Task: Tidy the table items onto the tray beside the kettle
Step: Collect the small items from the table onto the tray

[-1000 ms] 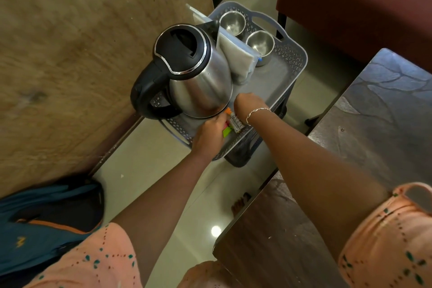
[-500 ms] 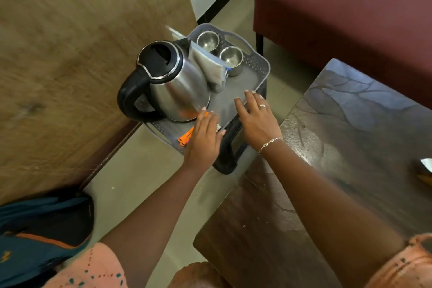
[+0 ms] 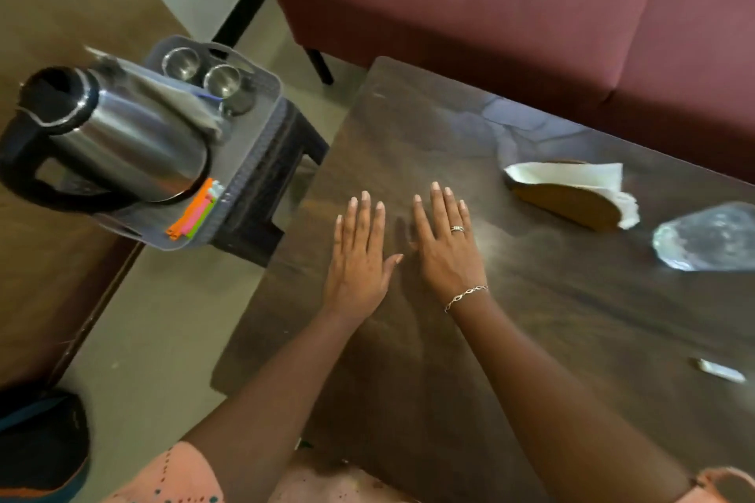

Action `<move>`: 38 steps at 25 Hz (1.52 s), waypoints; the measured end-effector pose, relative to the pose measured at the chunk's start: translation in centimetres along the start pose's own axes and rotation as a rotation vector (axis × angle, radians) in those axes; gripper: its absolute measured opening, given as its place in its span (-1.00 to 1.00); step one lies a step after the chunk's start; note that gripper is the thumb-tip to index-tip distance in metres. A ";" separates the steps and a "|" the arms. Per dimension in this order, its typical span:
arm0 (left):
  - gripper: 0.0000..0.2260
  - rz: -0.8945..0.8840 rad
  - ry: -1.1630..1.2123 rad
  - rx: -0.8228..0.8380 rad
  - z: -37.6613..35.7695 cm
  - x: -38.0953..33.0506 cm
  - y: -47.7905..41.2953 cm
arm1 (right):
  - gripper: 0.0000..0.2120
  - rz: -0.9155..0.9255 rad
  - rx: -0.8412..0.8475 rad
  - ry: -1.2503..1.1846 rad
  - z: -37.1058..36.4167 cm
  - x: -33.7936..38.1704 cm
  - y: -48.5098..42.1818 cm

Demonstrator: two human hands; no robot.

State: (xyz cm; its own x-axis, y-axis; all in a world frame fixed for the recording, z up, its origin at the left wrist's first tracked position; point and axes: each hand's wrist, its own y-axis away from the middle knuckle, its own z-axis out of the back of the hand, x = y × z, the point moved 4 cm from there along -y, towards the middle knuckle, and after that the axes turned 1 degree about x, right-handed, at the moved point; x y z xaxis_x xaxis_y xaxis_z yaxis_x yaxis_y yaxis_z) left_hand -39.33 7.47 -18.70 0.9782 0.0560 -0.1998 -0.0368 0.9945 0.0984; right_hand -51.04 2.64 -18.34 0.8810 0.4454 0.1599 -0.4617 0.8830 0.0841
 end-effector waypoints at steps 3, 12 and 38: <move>-0.31 -0.088 -0.002 0.072 -2.2 -7.7 0.9 | -0.42 -0.109 0.008 0.027 0.6 -6.9 5.6; -0.34 -0.352 0.012 0.215 -6.1 -24.8 2.5 | -0.49 -0.351 0.007 -0.019 1.7 -21.3 18.1; -0.65 -1.446 -0.148 0.228 -12.3 -52.3 5.5 | -0.85 -0.679 -0.189 -0.290 -1.7 -28.4 39.1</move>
State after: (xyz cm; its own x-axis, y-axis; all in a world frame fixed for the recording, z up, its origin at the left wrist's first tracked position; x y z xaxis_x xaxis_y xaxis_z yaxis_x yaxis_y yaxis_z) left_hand -93.18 11.09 -19.73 0.1474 -0.9764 -0.1577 0.9886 0.1403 0.0555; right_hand -93.91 24.82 -21.29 0.8904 -0.2381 0.3879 0.2203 0.9712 0.0905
